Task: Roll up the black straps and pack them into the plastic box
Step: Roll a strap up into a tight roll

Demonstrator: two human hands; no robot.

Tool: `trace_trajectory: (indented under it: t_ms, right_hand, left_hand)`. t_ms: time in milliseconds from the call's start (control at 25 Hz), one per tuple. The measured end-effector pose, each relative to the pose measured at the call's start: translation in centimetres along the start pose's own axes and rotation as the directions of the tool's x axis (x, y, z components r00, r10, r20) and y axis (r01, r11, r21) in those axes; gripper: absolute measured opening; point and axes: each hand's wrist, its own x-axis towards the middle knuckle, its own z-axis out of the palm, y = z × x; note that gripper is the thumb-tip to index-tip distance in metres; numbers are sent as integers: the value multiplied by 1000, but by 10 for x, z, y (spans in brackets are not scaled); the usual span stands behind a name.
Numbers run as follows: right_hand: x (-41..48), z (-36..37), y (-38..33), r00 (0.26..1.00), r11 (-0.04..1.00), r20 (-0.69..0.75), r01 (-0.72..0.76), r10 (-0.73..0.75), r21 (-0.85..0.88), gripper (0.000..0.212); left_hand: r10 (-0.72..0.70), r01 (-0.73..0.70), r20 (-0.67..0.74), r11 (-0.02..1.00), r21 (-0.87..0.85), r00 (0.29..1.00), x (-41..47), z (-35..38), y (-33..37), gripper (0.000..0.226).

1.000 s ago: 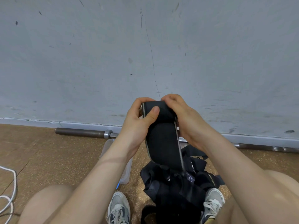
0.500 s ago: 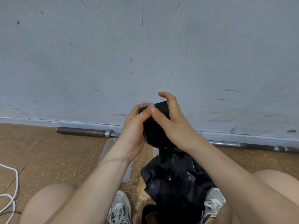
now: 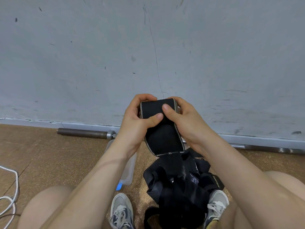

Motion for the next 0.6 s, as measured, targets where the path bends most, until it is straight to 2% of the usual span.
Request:
trace_trajectory:
  t_ms: [80,120,200,320,440,600]
  right_hand:
    - [0,-3,-1,996,996,-13,85,-85,-18,18]
    - [0,-3,-2,992,990,0,128,-128,-61,18]
    - [-3,-3,-6,982,976,95,173,-162,-132,21]
    - [-6,-2,-8,982,981,174,107,-79,-161,22]
    - [-3,3,-1,992,976,61,121,-111,-180,26]
    - [0,2,-2,1000,1000,27,7,-8,12,10]
  left_hand:
    - [-143,145,39,986,-80,989,0,-2,5,42]
    - [-218,220,41,973,-69,975,-1,-3,6,49]
    - [-265,265,20,962,-69,964,-2,-3,7,51]
    - [-207,199,-38,969,-143,978,-2,-1,4,40]
    - [-156,151,-63,986,-77,986,-2,1,1,29]
    - [-69,69,-16,997,20,998,-3,1,-2,33]
